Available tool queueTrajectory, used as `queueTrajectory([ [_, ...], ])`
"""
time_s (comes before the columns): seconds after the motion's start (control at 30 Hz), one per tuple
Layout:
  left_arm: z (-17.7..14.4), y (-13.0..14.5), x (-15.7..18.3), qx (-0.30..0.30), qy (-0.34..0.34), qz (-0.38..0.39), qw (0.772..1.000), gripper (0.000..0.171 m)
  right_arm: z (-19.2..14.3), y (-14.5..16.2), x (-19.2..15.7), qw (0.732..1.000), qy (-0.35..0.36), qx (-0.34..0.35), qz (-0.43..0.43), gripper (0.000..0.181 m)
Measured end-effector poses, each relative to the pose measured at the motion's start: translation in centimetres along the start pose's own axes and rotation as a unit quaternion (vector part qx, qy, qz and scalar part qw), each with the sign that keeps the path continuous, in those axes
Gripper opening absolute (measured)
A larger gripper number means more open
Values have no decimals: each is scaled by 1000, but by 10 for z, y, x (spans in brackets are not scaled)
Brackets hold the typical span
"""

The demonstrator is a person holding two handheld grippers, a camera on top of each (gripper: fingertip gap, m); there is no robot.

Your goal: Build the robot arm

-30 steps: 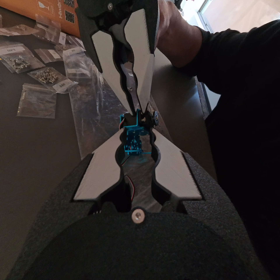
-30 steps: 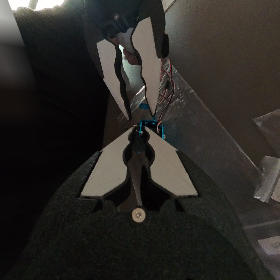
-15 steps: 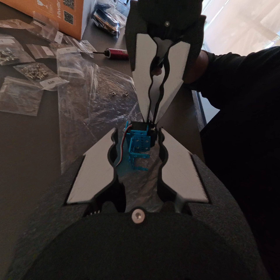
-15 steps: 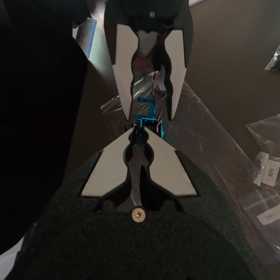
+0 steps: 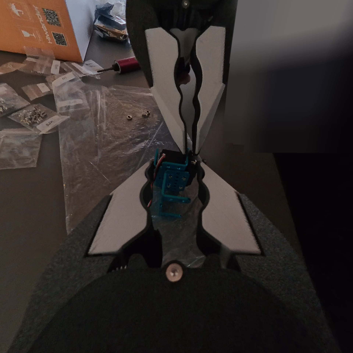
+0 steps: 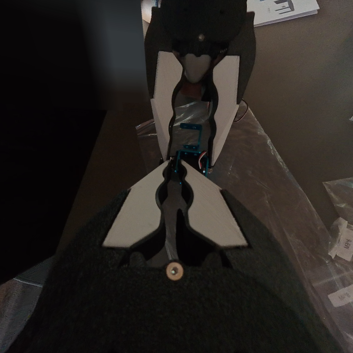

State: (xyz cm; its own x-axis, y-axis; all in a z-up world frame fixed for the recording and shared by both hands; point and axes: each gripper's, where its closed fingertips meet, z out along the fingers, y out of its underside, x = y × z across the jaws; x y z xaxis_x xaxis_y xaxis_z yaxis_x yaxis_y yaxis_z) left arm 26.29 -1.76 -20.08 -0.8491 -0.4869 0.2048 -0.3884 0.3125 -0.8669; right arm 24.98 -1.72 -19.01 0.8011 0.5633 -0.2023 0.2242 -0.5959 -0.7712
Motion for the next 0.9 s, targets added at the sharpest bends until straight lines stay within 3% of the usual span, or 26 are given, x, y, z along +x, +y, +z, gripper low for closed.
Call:
queueTrajectory([
  [0.33, 1, 0, 7, 4, 6, 23, 1000, 43, 1, 2, -7, 1000, -8, -9, -17, 5],
  [0.47, 2, 0, 7, 5, -4, 28, 1000, 43, 7, 1, -11, 999, 5, -9, -32, 17],
  [0.6, 1, 1, 6, 4, 0, 17, 1000, 43, 9, 3, -9, 997, 42, -21, -56, 16],
  [0.9, -3, 3, 3, -1, 17, -9, 1000, 43, 4, 5, -2, 997, 54, -23, -45, 10],
])
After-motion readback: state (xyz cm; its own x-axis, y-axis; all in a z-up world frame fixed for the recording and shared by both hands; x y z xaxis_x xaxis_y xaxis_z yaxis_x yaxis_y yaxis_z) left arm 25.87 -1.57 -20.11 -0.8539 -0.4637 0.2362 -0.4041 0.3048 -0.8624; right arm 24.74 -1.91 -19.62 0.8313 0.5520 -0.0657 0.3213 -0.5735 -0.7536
